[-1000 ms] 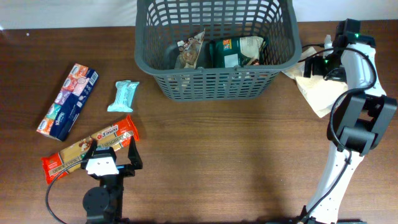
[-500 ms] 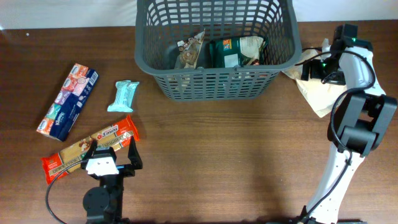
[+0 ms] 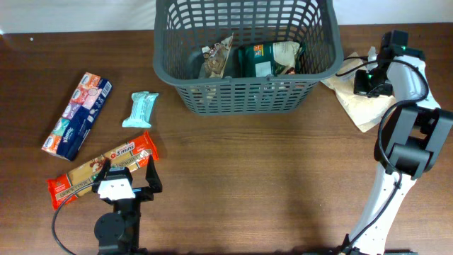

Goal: Pack container

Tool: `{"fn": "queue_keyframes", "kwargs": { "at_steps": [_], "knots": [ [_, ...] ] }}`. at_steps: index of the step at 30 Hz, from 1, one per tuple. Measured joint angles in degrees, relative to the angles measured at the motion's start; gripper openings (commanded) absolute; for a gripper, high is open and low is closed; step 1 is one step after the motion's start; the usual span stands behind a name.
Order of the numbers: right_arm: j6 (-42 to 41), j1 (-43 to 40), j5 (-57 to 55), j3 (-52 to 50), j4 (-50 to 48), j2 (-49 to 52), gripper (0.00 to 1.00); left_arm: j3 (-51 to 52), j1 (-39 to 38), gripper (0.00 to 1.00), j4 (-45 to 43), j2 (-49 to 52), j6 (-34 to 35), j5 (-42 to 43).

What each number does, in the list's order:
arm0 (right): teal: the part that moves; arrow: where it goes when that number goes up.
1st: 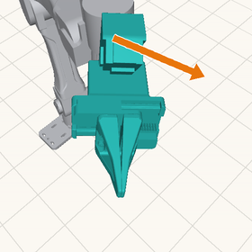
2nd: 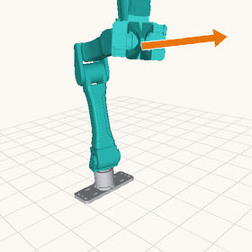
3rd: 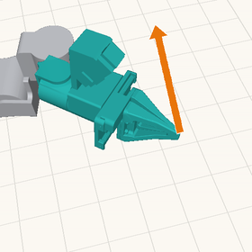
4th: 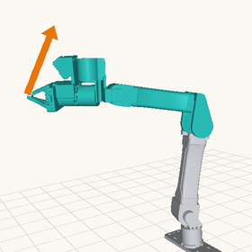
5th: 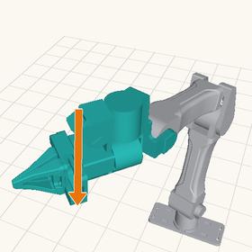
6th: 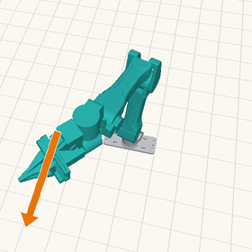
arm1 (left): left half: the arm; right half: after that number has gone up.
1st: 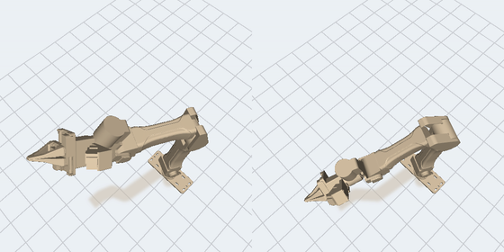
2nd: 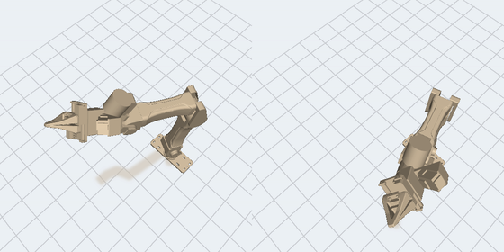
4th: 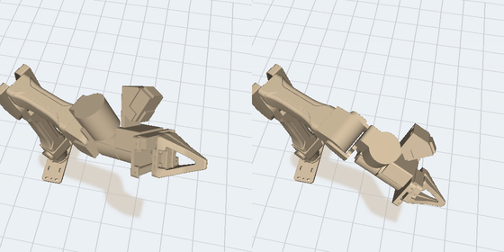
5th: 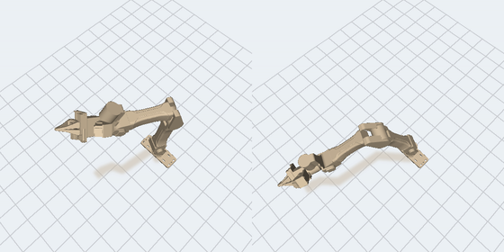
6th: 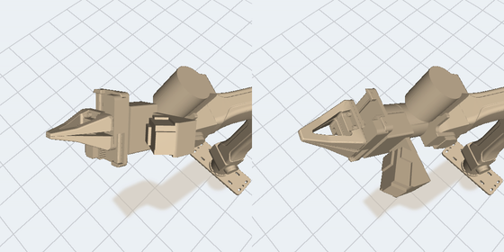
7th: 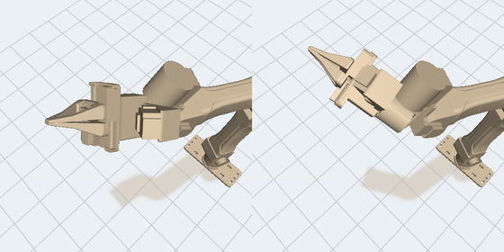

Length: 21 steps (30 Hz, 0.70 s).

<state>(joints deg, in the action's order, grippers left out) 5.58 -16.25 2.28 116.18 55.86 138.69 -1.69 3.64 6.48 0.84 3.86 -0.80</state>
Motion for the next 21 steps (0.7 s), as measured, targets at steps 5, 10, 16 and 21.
{"fn": "queue_keyframes", "kwargs": {
  "at_steps": [5, 10, 16, 21],
  "knots": [
    [0.0, 0.0, 0.1, 0.0, 0.0, 0.0, 0.25, 0.0, 0.0, 0.99, 0.0, 0.0, 0.0, 0.0],
    [-0.5, 0.6, 2.1, 0.0, 0.4, 0.0, 0.99, 0.0, 0.0, 0.99, 0.0, 0.0, 0.0, 0.0],
    [-0.2, 1.4, 1.9, 0.0, 0.2, 0.0, 0.99, 0.0, 0.0, 0.99, 0.0, 0.0, 0.0, 0.0],
    [-0.2, 1.3, 1.6, -0.1, -0.2, 0.0, 0.99, 0.0, 0.0, 0.99, 0.0, 0.0, 0.0, 0.0]
  ]
}}
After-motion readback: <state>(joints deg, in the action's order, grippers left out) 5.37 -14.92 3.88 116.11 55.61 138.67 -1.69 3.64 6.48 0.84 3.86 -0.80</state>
